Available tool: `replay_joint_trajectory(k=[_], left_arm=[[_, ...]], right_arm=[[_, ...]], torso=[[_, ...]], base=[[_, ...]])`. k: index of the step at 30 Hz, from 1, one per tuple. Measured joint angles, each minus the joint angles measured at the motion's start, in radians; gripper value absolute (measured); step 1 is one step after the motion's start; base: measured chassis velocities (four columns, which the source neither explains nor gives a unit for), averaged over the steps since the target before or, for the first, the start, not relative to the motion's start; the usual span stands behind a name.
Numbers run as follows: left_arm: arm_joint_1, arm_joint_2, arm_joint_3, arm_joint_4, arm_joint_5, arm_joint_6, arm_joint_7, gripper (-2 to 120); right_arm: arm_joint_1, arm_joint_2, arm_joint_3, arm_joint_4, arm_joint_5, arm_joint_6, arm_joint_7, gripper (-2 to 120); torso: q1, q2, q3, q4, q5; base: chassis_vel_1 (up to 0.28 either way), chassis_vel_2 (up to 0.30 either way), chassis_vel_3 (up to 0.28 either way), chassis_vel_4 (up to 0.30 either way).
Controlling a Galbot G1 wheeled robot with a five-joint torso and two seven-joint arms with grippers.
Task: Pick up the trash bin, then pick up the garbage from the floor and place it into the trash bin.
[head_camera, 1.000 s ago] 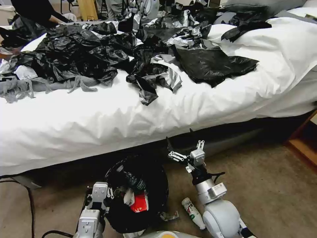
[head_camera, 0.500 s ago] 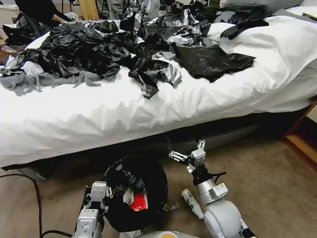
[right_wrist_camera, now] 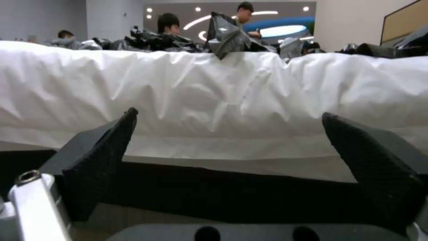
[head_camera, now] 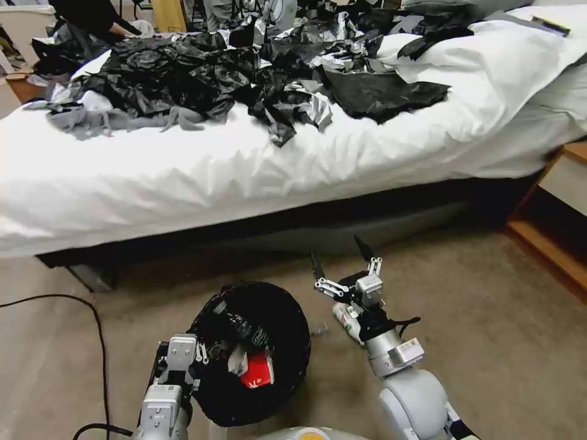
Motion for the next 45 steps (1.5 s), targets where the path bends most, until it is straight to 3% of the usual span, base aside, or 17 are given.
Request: replay_joint_trajectory(k=[8, 20, 27, 32, 34, 45], left_arm=[[0.001, 0.000, -0.001, -0.003, 0.001, 0.000, 0.001, 0], [0.001, -0.001, -0.009, -0.004, 0.000, 0.001, 0.002, 0], [-0.003, -0.002, -0.011, -0.003, -0.002, 0.002, 0.002, 0], [-0.003, -0.002, -0.011, -0.002, -0.002, 0.003, 0.003, 0], [-0.003, -0.002, -0.010, -0.003, -0.002, 0.003, 0.003, 0], [0.009, -0.004, -0.015, -0.012, 0.001, 0.001, 0.003, 0]], right_arm=[[0.021, -0.006, 0.014, -0.035, -0.014, -0.007, 0.000, 100], [0.091, -0.014, 0.041, -0.216, -0.009, -0.097, -0.038, 100], [0.111, -0.032, 0.044, -0.302, 0.051, -0.289, -0.100, 100], [0.126, -0.039, 0.049, -0.353, 0.062, -0.343, -0.138, 100], [0.151, -0.035, 0.051, -0.430, 0.066, -0.386, -0.172, 100], [0.258, 0.003, 0.061, -0.701, 0.025, -0.332, -0.224, 100]], torso=[[0.000, 0.000, 0.000, 0.0001, -0.0002], [0.000, 0.000, 0.000, 0.0000, 0.0000], [0.000, 0.000, 0.000, 0.0001, -0.0001], [0.000, 0.000, 0.000, 0.0001, -0.0001], [0.000, 0.000, 0.000, 0.0000, -0.0002], [0.000, 0.000, 0.000, 0.0001, -0.0001]], base=[[-0.036, 0.034, 0.055, -0.031], [0.000, 0.000, 0.000, 0.000], [0.000, 0.000, 0.000, 0.000], [0.000, 0.000, 0.000, 0.000], [0.000, 0.000, 0.000, 0.000], [0.000, 0.000, 0.000, 0.000]])
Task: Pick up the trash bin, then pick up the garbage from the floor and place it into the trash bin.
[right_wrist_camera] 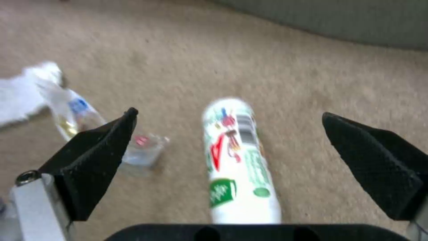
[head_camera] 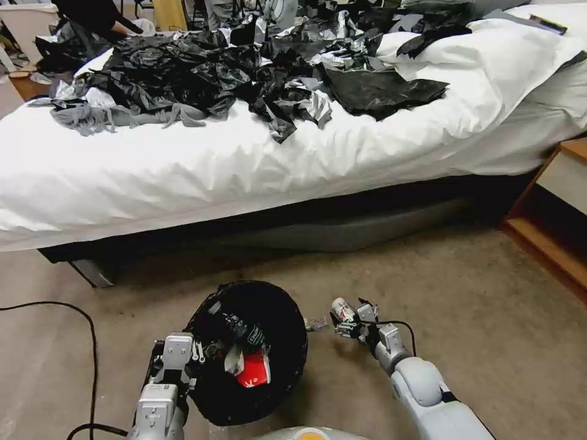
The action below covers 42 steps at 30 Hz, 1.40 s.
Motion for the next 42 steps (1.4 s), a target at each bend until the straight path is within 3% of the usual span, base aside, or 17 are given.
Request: replay_joint_trajectory(k=[17, 20, 31, 35, 42], left_arm=[[-0.002, -0.003, 0.006, 0.001, 0.013, -0.003, -0.002, 0], [-0.002, -0.003, 0.006, 0.001, 0.014, -0.004, -0.003, 0], [-0.003, -0.002, 0.017, 0.004, 0.023, -0.004, -0.003, 0], [-0.003, -0.002, 0.018, 0.004, 0.023, -0.006, -0.004, 0], [-0.003, -0.002, 0.018, 0.003, 0.023, -0.006, -0.004, 0]], right_arm=[[0.109, 0.022, -0.010, -0.241, -0.001, 0.065, -0.029, 96], [0.118, 0.026, -0.012, -0.265, -0.001, 0.066, -0.032, 91], [0.104, 0.024, -0.015, -0.264, 0.007, 0.079, -0.022, 46], [0.102, 0.021, -0.014, -0.258, 0.009, 0.080, -0.015, 39], [0.101, 0.018, -0.014, -0.244, 0.013, 0.081, -0.006, 39]], torso=[[0.000, 0.000, 0.000, -0.0001, 0.0000], [0.000, 0.000, 0.000, 0.0000, 0.0000], [0.000, 0.000, 0.000, -0.0001, 0.0000], [0.000, 0.000, 0.000, 0.0000, 0.0000], [0.000, 0.000, 0.000, -0.0001, 0.0000]], base=[[0.000, 0.000, 0.000, 0.000], [0.000, 0.000, 0.000, 0.000], [0.000, 0.000, 0.000, 0.000], [0.000, 0.000, 0.000, 0.000], [0.000, 0.000, 0.000, 0.000]])
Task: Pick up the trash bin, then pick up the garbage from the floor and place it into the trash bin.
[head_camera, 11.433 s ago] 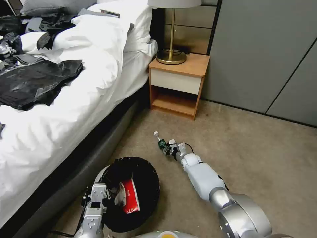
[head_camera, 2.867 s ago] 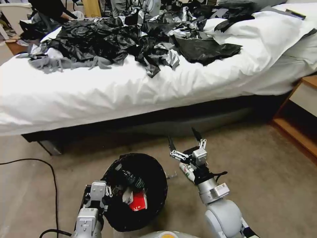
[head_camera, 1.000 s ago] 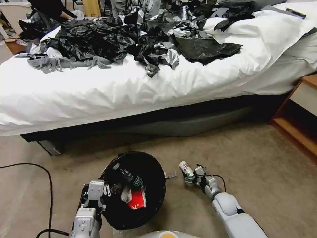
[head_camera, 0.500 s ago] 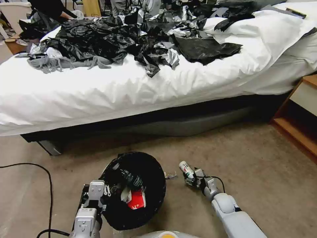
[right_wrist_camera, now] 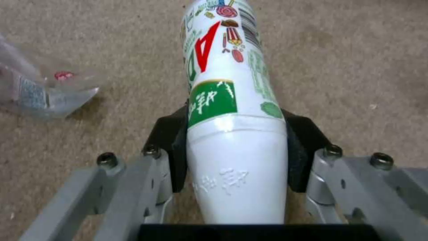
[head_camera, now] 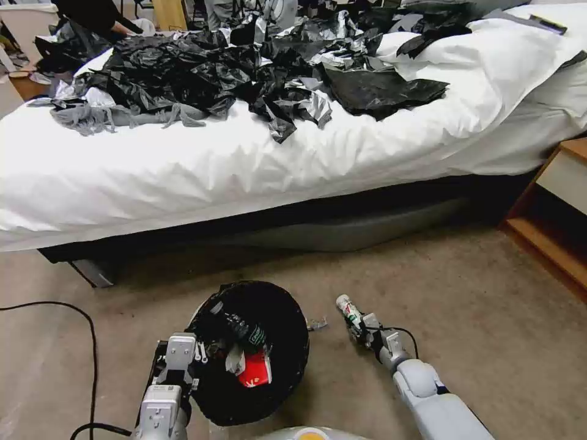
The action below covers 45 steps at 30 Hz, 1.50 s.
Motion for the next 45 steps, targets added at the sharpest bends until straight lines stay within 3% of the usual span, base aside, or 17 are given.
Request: replay_joint_trajectory(k=[7, 12, 13, 17, 19, 21, 24, 30, 33, 45], left_arm=[[-0.001, 0.000, -0.001, -0.001, 0.000, 0.000, 0.001, 0], [-0.004, -0.002, 0.002, 0.000, 0.003, 0.000, 0.002, 0], [-0.004, -0.002, 0.002, 0.000, 0.003, 0.000, 0.002, 0], [-0.006, -0.002, 0.003, 0.007, 0.004, 0.001, 0.002, 0], [-0.007, -0.002, 0.003, 0.007, 0.004, 0.001, 0.002, 0], [-0.010, -0.001, 0.004, 0.009, 0.003, 0.002, 0.002, 0], [-0.013, 0.000, 0.004, 0.010, 0.003, 0.003, 0.003, 0], [-0.013, -0.001, 0.004, 0.010, 0.003, 0.003, 0.003, 0], [-0.010, -0.003, 0.012, 0.009, 0.007, 0.003, 0.002, 0], [-0.009, -0.006, 0.023, 0.008, 0.017, 0.004, -0.010, 0]], right_arm=[[-0.031, -0.008, 0.005, 0.126, 0.017, 0.021, 0.025, 39], [-0.111, -0.019, 0.021, 0.395, 0.020, 0.097, 0.038, 39], [-0.111, -0.019, 0.021, 0.395, 0.020, 0.097, 0.038, 39], [-0.186, -0.032, 0.005, 0.658, 0.019, 0.181, -0.007, 38], [-0.198, -0.034, -0.001, 0.695, 0.019, 0.189, -0.018, 38], [-0.254, -0.052, -0.049, 0.842, 0.017, 0.226, -0.060, 37], [-0.290, -0.068, -0.102, 0.901, 0.010, 0.243, -0.067, 37], [-0.323, -0.078, -0.181, 0.907, -0.031, 0.275, -0.074, 37], [-0.326, -0.078, -0.222, 0.848, -0.061, 0.297, -0.074, 37], [-0.282, -0.028, -0.253, 0.700, -0.073, 0.283, -0.050, 37]], torso=[[0.000, 0.000, 0.000, 0.0001, 0.0001], [0.000, 0.000, 0.000, 0.0000, -0.0002], [0.000, 0.000, 0.000, 0.0000, -0.0002], [0.000, 0.000, 0.000, 0.0003, -0.0002], [0.000, 0.000, 0.000, 0.0001, -0.0002], [0.000, 0.000, 0.000, 0.0000, -0.0002], [0.000, 0.000, 0.000, -0.0001, -0.0003], [0.000, 0.000, 0.000, -0.0001, 0.0000], [0.000, 0.000, 0.000, 0.0000, 0.0000], [0.000, 0.000, 0.000, 0.0001, -0.0001]], base=[[0.000, 0.000, 0.000, 0.000], [0.000, 0.000, 0.000, 0.000], [0.000, 0.000, 0.000, 0.000], [0.000, 0.000, 0.000, 0.000], [0.000, 0.000, 0.000, 0.000], [0.000, 0.000, 0.000, 0.000], [0.000, 0.000, 0.000, 0.000], [0.000, 0.000, 0.000, 0.000], [0.000, 0.000, 0.000, 0.000], [0.000, 0.000, 0.000, 0.000]])
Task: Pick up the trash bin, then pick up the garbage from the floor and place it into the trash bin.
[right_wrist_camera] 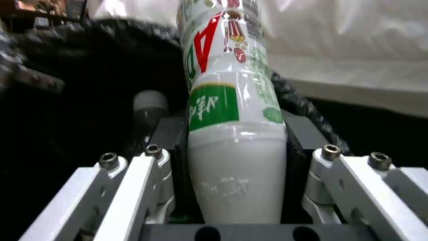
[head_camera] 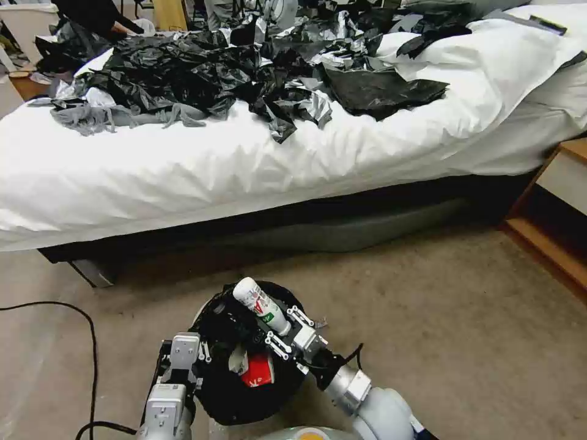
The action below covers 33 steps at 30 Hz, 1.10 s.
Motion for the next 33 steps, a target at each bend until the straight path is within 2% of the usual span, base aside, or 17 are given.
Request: replay_joint_trajectory(k=[4, 7, 9, 11, 12, 14, 17, 19, 33], left_arm=[[0.000, -0.002, 0.009, -0.001, 0.006, 0.000, 0.002, 0], [0.000, -0.003, 0.015, -0.001, 0.010, 0.000, 0.006, 0], [0.000, -0.003, 0.015, -0.001, 0.010, 0.000, 0.006, 0], [0.000, -0.003, 0.016, -0.002, 0.011, 0.000, 0.006, 0], [0.000, -0.003, 0.016, -0.002, 0.011, 0.000, 0.006, 0], [0.000, -0.003, 0.016, -0.004, 0.011, 0.000, 0.006, 0], [0.000, -0.003, 0.018, -0.006, 0.011, 0.000, 0.006, 0], [0.000, -0.002, 0.020, -0.007, 0.012, 0.000, 0.007, 0], [-0.004, 0.000, 0.020, -0.007, 0.018, 0.002, 0.007, 0]], right_arm=[[0.005, 0.008, 0.001, -0.019, -0.003, -0.026, 0.003, 43], [0.000, 0.012, -0.001, -0.020, -0.008, -0.033, 0.005, 59], [0.000, 0.012, -0.001, -0.020, -0.008, -0.033, 0.005, 59], [-0.005, 0.011, -0.005, -0.013, -0.013, -0.034, 0.005, 73], [-0.005, 0.011, -0.005, -0.013, -0.013, -0.034, 0.005, 73], [-0.008, 0.008, -0.006, -0.007, -0.016, -0.034, 0.005, 83], [-0.010, 0.006, -0.007, -0.002, -0.017, -0.034, 0.005, 90], [-0.013, 0.002, -0.006, 0.003, -0.018, -0.034, 0.005, 99], [-0.016, -0.012, -0.001, 0.059, -0.018, -0.030, 0.009, 100]], torso=[[0.000, 0.000, 0.000, 0.0000, 0.0000], [0.000, 0.000, 0.000, -0.0002, 0.0000], [0.000, 0.000, 0.000, -0.0002, 0.0000], [0.000, 0.000, 0.000, -0.0001, 0.0000], [0.000, 0.000, 0.000, -0.0001, 0.0000], [0.000, 0.000, 0.000, -0.0001, 0.0000], [0.000, 0.000, 0.000, -0.0001, 0.0000], [0.000, 0.000, 0.000, -0.0001, 0.0001], [0.000, 0.000, 0.000, -0.0002, 0.0001]], base=[[0.000, 0.000, 0.000, 0.000], [0.000, 0.000, 0.000, 0.000], [0.000, 0.000, 0.000, 0.000], [0.000, 0.000, 0.000, 0.000], [0.000, 0.000, 0.000, 0.000], [0.000, 0.000, 0.000, 0.000], [0.000, 0.000, 0.000, 0.000], [0.000, 0.000, 0.000, 0.000], [0.000, 0.000, 0.000, 0.000]])
